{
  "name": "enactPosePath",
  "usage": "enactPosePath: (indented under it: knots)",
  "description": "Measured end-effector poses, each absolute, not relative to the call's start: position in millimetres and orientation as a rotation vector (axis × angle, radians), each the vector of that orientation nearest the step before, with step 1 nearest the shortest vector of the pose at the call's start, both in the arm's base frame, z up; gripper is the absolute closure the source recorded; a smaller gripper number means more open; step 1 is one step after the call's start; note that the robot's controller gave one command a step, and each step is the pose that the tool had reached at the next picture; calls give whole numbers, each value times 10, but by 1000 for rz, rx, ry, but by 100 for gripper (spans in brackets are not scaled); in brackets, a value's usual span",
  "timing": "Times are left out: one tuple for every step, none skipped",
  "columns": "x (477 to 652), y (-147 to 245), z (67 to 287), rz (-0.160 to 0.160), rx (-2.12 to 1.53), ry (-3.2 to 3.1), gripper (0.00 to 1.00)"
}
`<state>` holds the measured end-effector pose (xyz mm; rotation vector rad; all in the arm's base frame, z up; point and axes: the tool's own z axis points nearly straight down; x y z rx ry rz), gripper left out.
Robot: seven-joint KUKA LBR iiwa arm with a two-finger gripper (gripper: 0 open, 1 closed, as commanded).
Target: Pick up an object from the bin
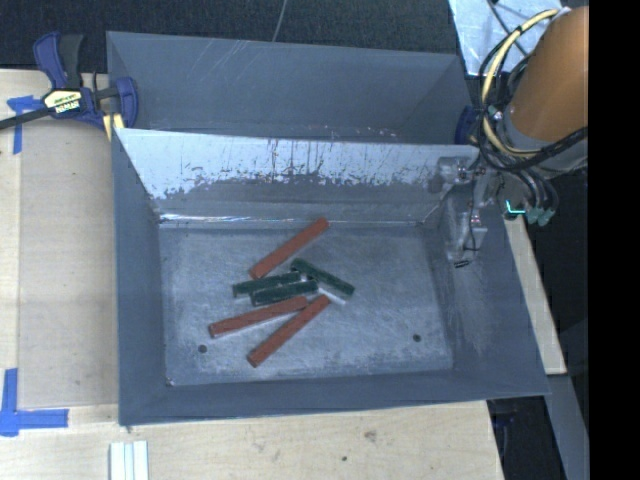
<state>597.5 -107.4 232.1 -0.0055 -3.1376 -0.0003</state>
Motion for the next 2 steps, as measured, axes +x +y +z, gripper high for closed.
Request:
enactPosePath:
  knots:
    - [6021,-1014,2258,8,16,-3156,0]
    - [6116,-417,1162,2,166,-3145,0]
